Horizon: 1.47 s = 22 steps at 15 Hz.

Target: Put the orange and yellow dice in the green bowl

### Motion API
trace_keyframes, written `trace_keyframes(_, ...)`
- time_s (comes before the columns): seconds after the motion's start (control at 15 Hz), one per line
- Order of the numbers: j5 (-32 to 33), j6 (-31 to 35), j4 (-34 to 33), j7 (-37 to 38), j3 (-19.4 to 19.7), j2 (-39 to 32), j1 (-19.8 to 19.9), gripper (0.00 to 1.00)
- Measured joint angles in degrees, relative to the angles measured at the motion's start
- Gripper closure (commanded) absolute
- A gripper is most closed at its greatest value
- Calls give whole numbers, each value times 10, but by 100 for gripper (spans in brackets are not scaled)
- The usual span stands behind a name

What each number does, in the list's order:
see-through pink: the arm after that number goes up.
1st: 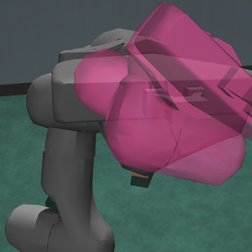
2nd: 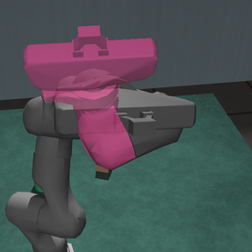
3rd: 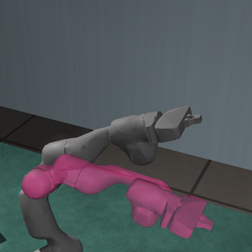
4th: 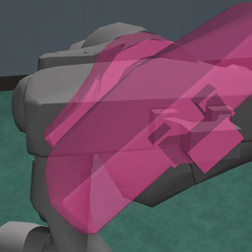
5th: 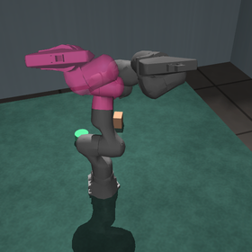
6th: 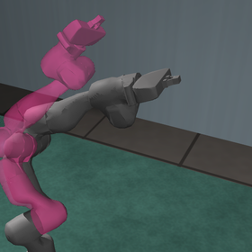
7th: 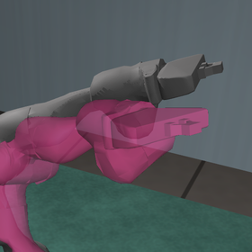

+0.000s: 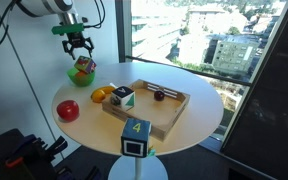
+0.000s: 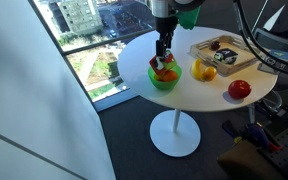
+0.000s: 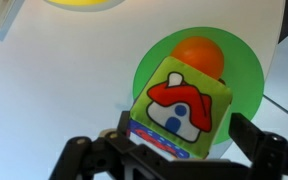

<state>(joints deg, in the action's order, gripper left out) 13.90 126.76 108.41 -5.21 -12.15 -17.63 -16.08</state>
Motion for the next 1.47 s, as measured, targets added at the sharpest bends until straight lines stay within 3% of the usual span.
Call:
trace_keyframes(0.47,-5,-3,-2,13,1,14,1,0)
trace_keyframes(0.8,-45,-8,5,36,4,32,10,0)
trace_keyframes(1.47,-111,-13,78,67,20,102,47,0)
